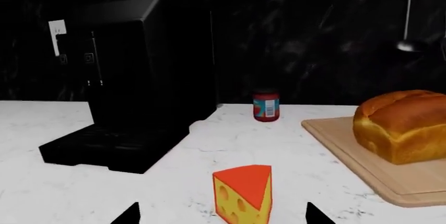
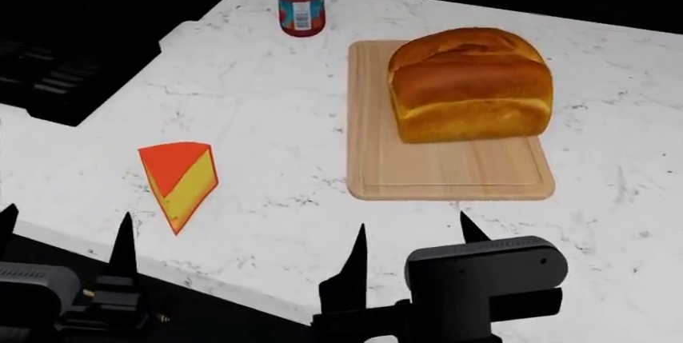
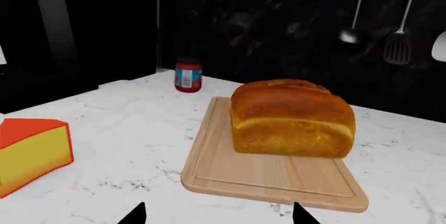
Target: Pick up the wedge of cheese and place it on the slice of bread to prepare a simple cheese on bread dish.
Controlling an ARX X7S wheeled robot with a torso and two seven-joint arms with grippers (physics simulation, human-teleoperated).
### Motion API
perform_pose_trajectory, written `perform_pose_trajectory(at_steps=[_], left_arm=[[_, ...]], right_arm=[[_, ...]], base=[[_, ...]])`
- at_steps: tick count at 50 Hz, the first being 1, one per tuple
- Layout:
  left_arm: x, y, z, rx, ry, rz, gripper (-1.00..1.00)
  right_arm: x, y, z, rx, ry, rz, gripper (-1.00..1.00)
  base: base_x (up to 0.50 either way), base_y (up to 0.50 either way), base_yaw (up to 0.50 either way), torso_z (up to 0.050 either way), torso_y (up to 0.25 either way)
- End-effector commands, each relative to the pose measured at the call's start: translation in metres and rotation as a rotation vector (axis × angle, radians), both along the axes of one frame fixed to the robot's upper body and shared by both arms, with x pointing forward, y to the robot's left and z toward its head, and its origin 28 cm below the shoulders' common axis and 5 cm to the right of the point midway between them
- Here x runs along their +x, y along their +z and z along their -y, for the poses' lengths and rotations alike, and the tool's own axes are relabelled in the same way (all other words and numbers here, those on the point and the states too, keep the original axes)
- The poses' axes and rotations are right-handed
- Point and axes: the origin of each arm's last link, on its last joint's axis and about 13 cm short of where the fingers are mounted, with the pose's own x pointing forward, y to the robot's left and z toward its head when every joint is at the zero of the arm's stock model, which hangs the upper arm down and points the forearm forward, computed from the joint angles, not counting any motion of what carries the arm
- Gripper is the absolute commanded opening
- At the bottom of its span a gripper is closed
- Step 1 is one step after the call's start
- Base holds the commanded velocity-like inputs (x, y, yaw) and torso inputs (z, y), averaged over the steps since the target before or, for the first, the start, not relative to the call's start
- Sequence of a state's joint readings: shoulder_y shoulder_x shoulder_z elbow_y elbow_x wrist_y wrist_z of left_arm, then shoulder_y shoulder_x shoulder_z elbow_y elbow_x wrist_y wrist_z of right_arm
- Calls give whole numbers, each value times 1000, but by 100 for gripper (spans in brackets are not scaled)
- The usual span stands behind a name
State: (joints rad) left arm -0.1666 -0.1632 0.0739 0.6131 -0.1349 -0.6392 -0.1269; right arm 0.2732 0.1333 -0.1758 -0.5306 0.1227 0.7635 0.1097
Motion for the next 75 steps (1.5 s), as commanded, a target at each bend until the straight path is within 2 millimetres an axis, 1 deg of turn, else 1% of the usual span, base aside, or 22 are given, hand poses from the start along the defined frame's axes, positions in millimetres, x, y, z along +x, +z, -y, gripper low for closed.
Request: perform_pose_trajectory(at_steps=[1,2,3,4,5,6,7,8,10,12,14,16,17,18,19,21,23,25,28,38,63,75], left_arm=[[1,-1,-2,-22,1,-10,100],[1,0,-3,-35,-1,-13,100],[5,-2,-5,-85,-11,-57,100],[5,0,-8,-113,2,-47,100],[3,0,-10,-95,24,-57,100],[0,1,-20,11,116,-6,100],[0,0,-29,-70,125,-40,100],[0,0,-43,-62,196,-30,100],[-3,1,-64,-25,290,-16,100],[-11,6,-83,11,410,35,100],[-16,3,-97,-74,461,26,100],[-26,6,-108,-53,535,54,100],[-27,3,-112,-73,559,41,100],[-29,2,-114,-155,552,51,100],[-29,2,-115,-142,569,51,100],[-27,2,-111,-139,525,52,100],[-29,1,-110,-112,566,59,100],[-27,2,-108,-76,557,65,100],[-26,2,-107,-72,550,68,100],[-26,2,-107,-67,538,75,100],[-29,1,-107,-64,533,91,100],[-28,2,-106,-56,528,85,100]], right_arm=[[1,1,-1,6,2,3,100],[1,1,-1,6,4,5,100],[1,1,-1,3,5,1,100],[0,1,0,14,12,4,100],[-1,2,0,19,11,8,100],[-2,3,2,27,12,15,100],[-2,3,2,25,12,16,100],[-2,3,3,26,10,17,100],[-2,4,3,27,4,18,100],[-4,4,4,26,4,18,100],[-3,4,4,30,-3,13,100],[-2,3,2,20,-5,6,100],[-3,4,3,20,-2,10,100],[-2,4,3,18,-9,8,100],[0,4,3,22,-14,8,100],[1,3,3,20,-21,0,100],[3,0,1,3,-16,3,100],[4,-1,1,-3,-8,12,100],[6,1,2,17,-26,58,100],[5,1,0,-18,-5,59,100],[3,1,1,2,-1,58,100],[3,3,0,16,0,47,100]], base=[[209,234,0,0,0],[207,225,0,0,0],[195,148,0,0,0],[0,0,0,0,0],[0,0,0,0,0],[0,0,0,0,0],[0,0,0,0,0],[0,0,0,0,0],[0,0,0,0,0],[0,0,0,0,0],[0,0,0,0,0],[0,0,0,0,0],[0,0,0,0,0],[0,0,0,0,0],[0,0,0,0,0],[0,0,0,0,0],[0,0,0,0,0],[0,0,0,0,0],[56,18,0,0,0],[207,130,0,0,0],[172,251,0,0,1],[279,102,0,0,0]])
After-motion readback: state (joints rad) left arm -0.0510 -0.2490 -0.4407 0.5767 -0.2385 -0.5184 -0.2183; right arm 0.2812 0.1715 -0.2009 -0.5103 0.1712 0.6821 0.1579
